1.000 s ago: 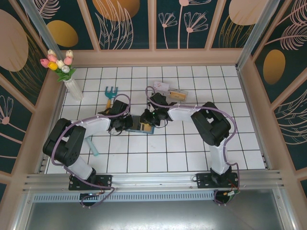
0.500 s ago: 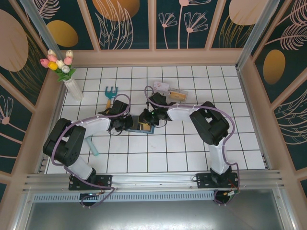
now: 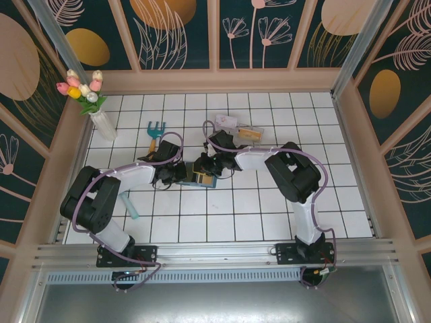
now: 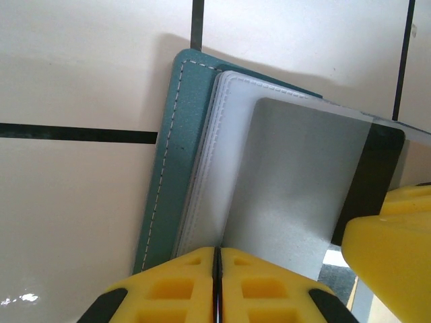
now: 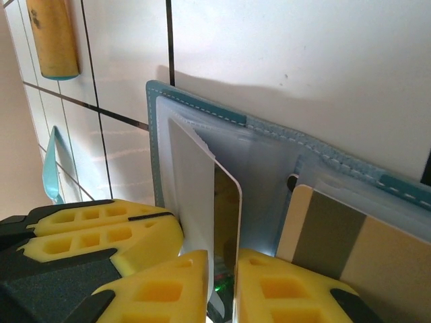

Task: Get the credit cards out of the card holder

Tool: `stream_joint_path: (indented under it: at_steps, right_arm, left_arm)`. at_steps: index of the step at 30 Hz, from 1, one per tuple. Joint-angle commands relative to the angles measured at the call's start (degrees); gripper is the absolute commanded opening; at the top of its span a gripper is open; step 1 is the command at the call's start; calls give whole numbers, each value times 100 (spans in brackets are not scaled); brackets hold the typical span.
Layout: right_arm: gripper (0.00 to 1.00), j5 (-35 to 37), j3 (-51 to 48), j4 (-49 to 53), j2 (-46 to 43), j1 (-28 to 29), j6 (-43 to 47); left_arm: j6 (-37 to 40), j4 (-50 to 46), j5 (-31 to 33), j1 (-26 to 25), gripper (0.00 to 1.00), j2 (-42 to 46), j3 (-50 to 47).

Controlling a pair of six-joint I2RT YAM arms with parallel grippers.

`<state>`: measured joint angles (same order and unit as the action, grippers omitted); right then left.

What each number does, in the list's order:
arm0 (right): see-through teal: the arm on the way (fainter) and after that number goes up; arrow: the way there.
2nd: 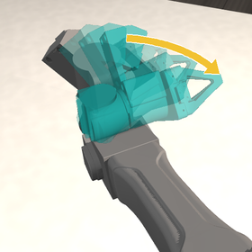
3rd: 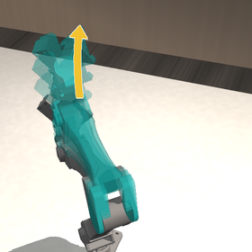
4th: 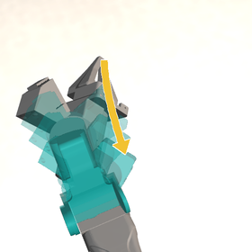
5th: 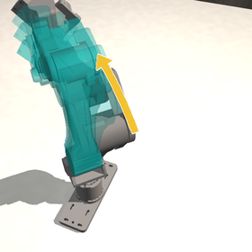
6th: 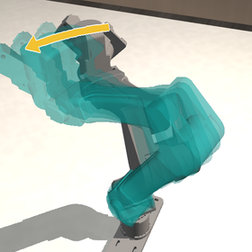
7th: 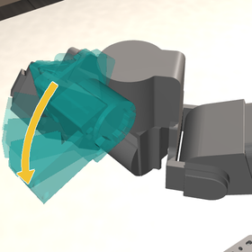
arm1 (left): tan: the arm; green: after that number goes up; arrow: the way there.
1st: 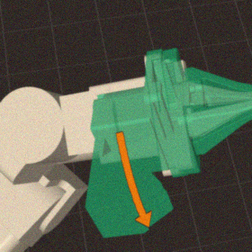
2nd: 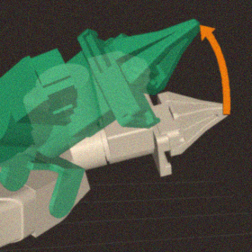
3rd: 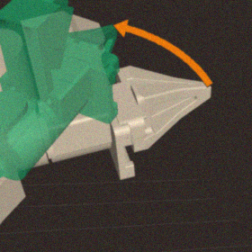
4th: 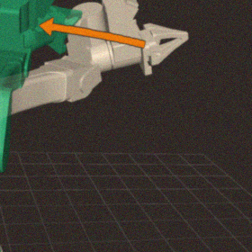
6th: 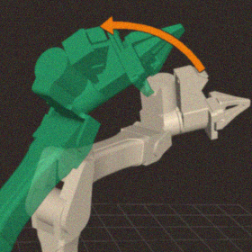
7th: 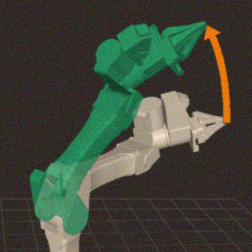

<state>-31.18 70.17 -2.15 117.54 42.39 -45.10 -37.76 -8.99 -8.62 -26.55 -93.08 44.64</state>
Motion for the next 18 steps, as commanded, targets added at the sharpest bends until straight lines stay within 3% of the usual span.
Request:
stream_joint_path:
  at_steps: [1, 9, 18]
  right_arm:
    - [18, -196, -74, -312, 106, -20, 86]
    - [8, -3, -187, -170, -26, -74, 100]
    - [8, 147, -407, 353, -310, -220, 203]
  left_arm:
    - [14, -190, 36, 2, 11, -211, -166]
    - [65, -291, 180, 0, 16, -137, -158]
    - [127, -393, 325, -4, 16, -94, -137]
